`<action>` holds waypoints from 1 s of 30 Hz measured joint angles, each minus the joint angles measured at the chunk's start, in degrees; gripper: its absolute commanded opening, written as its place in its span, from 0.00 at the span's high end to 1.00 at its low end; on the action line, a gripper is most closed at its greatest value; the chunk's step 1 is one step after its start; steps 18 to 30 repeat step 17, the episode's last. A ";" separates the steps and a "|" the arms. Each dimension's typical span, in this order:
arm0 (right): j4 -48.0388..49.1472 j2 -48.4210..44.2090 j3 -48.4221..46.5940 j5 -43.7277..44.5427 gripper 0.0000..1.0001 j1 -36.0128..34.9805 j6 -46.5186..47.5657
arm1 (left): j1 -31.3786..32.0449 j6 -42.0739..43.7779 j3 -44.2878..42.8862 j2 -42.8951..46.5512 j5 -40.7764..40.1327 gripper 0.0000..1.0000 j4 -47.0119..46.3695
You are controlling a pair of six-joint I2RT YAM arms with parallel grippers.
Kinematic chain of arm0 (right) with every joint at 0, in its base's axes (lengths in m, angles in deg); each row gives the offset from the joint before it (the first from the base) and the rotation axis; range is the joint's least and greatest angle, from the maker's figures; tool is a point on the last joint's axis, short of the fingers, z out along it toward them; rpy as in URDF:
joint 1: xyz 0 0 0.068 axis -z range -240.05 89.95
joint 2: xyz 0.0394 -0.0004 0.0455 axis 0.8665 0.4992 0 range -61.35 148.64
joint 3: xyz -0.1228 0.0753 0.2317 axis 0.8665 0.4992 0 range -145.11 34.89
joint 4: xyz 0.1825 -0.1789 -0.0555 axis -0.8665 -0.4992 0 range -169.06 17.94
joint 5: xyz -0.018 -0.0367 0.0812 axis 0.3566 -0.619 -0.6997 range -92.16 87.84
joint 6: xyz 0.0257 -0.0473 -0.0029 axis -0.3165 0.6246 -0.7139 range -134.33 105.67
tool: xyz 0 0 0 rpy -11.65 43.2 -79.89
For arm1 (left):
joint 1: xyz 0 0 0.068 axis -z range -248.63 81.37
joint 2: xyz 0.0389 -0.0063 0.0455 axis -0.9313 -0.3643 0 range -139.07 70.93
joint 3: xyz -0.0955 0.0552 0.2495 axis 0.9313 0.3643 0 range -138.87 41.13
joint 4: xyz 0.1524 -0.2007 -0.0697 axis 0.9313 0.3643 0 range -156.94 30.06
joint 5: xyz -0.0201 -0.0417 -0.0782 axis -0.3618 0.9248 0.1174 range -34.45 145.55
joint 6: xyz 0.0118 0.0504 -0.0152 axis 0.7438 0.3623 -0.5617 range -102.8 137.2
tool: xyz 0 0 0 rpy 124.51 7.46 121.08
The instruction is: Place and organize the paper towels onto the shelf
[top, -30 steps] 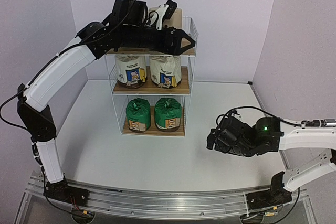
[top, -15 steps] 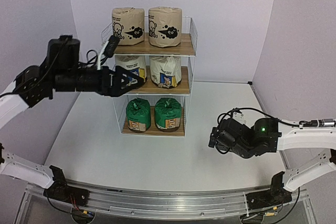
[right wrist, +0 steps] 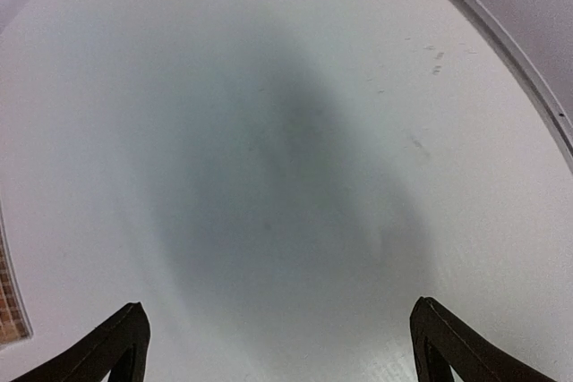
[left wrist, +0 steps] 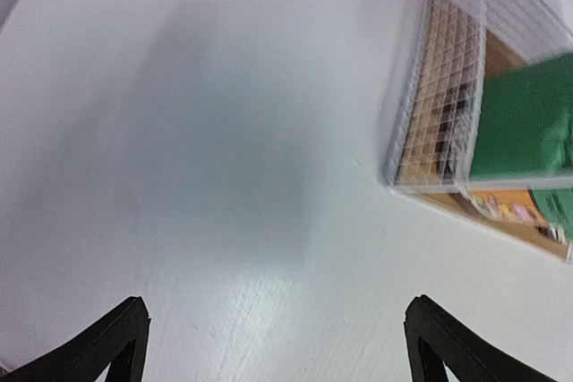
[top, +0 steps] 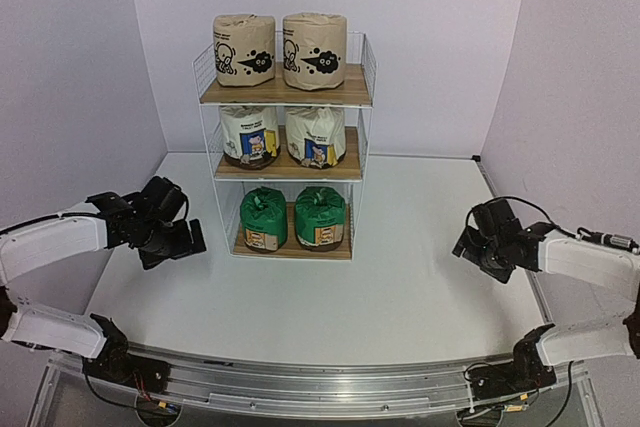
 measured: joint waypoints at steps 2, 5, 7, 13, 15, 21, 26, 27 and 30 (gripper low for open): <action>2.39 -1.40 2.31 -2.35 0.02 6.18 2.80 | -5.71 0.68 1.29 2.33 0.18 0.00 -2.35; 5.82 -3.10 4.47 -4.62 0.02 12.90 6.46 | -15.81 3.12 2.56 6.44 2.10 0.00 -5.90; 6.99 -4.13 4.91 -3.90 0.02 14.90 8.78 | -23.69 4.93 2.85 6.78 3.94 0.00 -8.68; 8.07 -10.35 5.05 -2.40 0.02 15.59 15.10 | -40.22 8.79 4.95 6.98 9.68 0.00 -14.86; 8.20 -12.59 5.06 -1.81 0.02 15.59 16.63 | -40.79 9.56 5.75 9.10 10.31 0.00 -16.72; 8.43 -14.09 5.28 -0.71 0.02 15.59 17.77 | -40.74 10.40 6.63 12.06 11.56 0.00 -18.65; 8.43 -14.09 5.28 -0.71 0.02 15.59 17.77 | -40.74 10.40 6.63 12.06 11.56 0.00 -18.65; 8.43 -14.09 5.28 -0.71 0.02 15.59 17.77 | -40.74 10.40 6.63 12.06 11.56 0.00 -18.65; 8.43 -14.09 5.28 -0.71 0.02 15.59 17.77 | -40.74 10.40 6.63 12.06 11.56 0.00 -18.65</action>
